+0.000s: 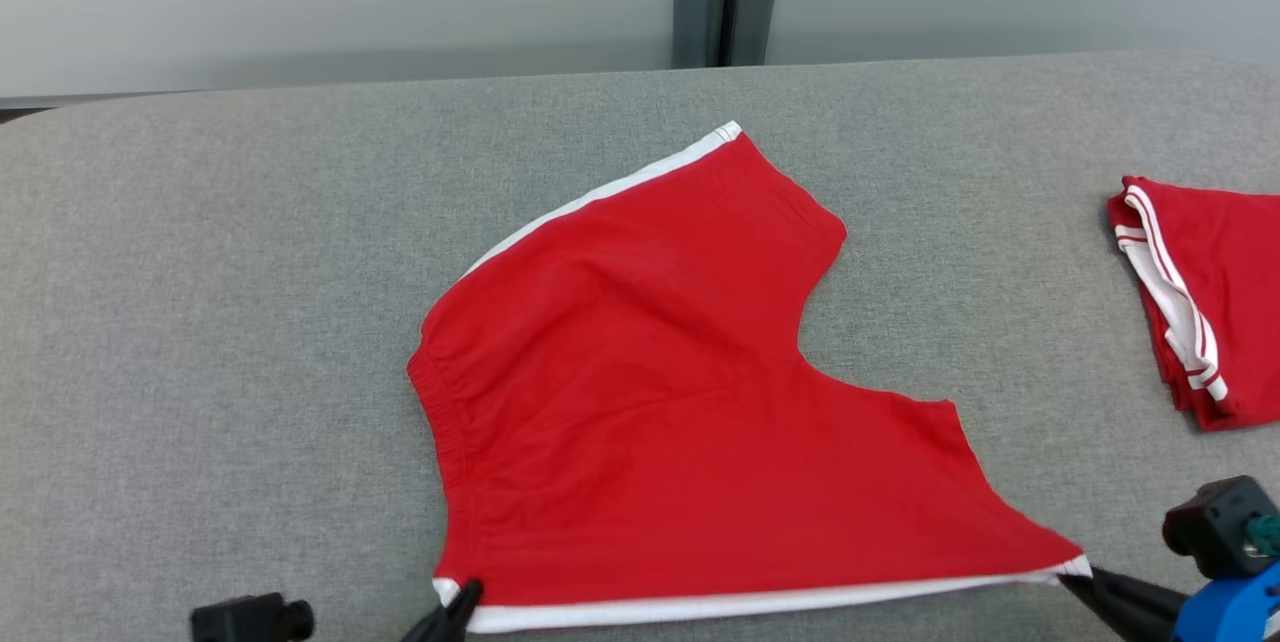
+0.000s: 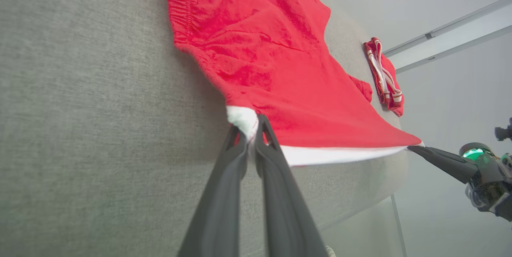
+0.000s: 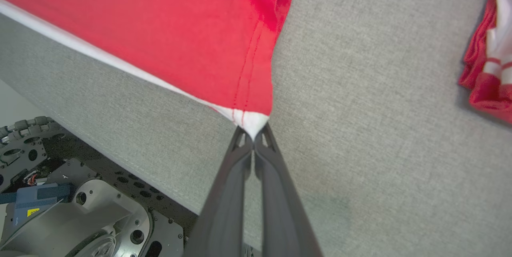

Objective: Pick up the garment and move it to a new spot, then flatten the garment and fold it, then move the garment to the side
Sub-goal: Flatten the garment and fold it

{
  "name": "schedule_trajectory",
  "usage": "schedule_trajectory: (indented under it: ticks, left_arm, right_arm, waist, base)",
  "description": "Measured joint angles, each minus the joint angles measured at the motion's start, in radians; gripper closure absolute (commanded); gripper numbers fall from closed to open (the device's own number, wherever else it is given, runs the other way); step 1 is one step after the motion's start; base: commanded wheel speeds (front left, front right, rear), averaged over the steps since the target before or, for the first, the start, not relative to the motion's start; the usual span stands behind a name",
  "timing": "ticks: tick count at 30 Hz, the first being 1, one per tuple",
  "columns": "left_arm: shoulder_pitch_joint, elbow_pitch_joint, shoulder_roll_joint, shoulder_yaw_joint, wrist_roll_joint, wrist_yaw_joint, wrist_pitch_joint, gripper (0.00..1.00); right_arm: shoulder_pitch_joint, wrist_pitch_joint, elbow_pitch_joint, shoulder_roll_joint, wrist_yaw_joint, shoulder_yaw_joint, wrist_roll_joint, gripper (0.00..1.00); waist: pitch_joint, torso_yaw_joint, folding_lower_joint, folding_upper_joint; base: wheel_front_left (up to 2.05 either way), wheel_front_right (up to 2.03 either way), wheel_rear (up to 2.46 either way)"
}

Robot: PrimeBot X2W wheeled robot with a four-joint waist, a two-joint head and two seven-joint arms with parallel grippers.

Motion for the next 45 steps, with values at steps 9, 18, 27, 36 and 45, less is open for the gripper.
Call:
schedule_trajectory:
  ticks: [9, 18, 27, 36, 45]
  left_arm:
    - [-0.066, -0.117, -0.028, 0.032, -0.04, 0.041, 0.015, 1.0]
    - [-0.354, 0.133, -0.171, 0.047, -0.047, 0.052, -0.052, 1.0]
    - [-0.601, 0.4, -0.259, 0.058, -0.03, 0.046, -0.137, 1.0]
    - [-0.717, 0.541, -0.301, 0.03, -0.045, 0.001, -0.209, 0.65]
    - [-0.742, 0.607, -0.31, -0.005, -0.079, -0.033, -0.26, 0.0]
  right_arm:
    - [-0.065, 0.071, -0.172, 0.048, -0.001, -0.097, -0.109, 1.0]
    - [-0.484, -0.04, 0.107, 0.091, -0.001, 0.013, -0.148, 1.0]
    - [-0.832, -0.107, 0.374, 0.157, -0.001, 0.14, -0.182, 1.0]
    - [-1.012, -0.158, 0.594, 0.192, -0.001, 0.221, -0.168, 0.96]
    - [-1.061, -0.247, 0.715, 0.213, -0.001, 0.264, -0.15, 0.0]
  waist:
    - [0.035, 0.018, 0.0002, 0.0]
    - [0.099, 0.078, 0.0003, 0.0]
    - [0.194, 0.158, 0.0004, 0.0]
    - [0.262, 0.229, 0.0004, 0.0]
    - [0.255, 0.254, 0.0003, 0.0]
  base:
    - [0.0, 0.0, 0.0]
    - [0.0, 0.0, 0.0]
    - [0.0, 0.0, 0.0]
    - [0.0, 0.0, 0.0]
    - [0.0, 0.0, 0.0]
